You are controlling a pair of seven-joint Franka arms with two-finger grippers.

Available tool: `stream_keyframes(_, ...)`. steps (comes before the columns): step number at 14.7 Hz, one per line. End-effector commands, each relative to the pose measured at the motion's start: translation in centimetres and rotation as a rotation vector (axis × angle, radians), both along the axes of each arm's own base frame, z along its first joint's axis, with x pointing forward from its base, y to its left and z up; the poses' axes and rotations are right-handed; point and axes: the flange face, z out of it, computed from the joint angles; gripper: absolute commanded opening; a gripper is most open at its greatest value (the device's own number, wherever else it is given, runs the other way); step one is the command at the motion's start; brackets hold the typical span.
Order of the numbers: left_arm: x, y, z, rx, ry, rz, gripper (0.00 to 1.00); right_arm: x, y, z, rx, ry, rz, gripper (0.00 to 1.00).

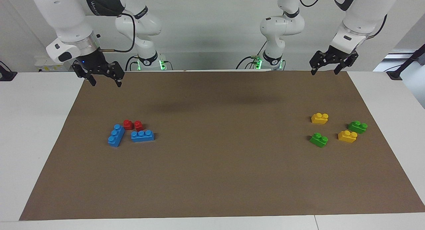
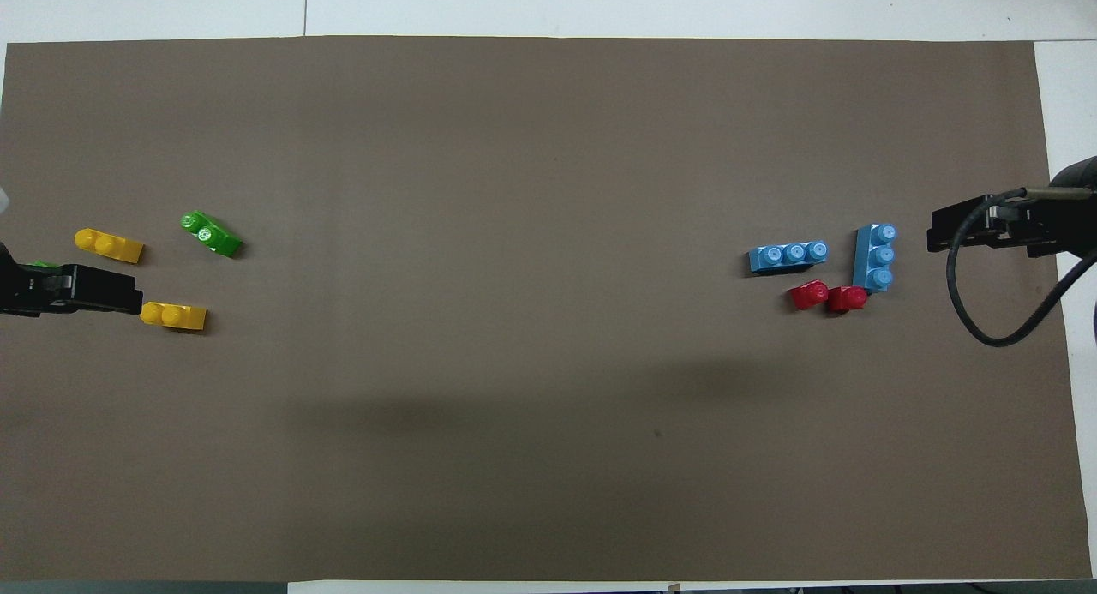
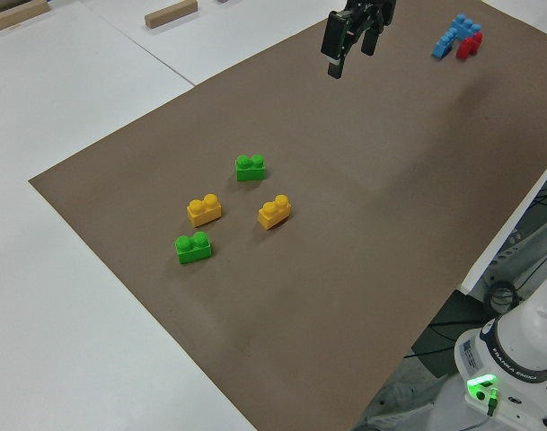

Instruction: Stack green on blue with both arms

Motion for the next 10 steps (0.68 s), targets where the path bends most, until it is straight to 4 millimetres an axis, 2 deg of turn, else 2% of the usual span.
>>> stream_keyframes(1,-0.41,-0.13,0.65,0.001,-0.006,-0.010,1.00,-0.05,0.08,0.30,-0.021,-0.005,-0.018,1.00)
stream_keyframes(10,-0.55,0.41,0.90,0.000,-0.012,-0.010,1.00,0.13,-0.62,0.28,-0.014,-0.011,-0.035,1.00)
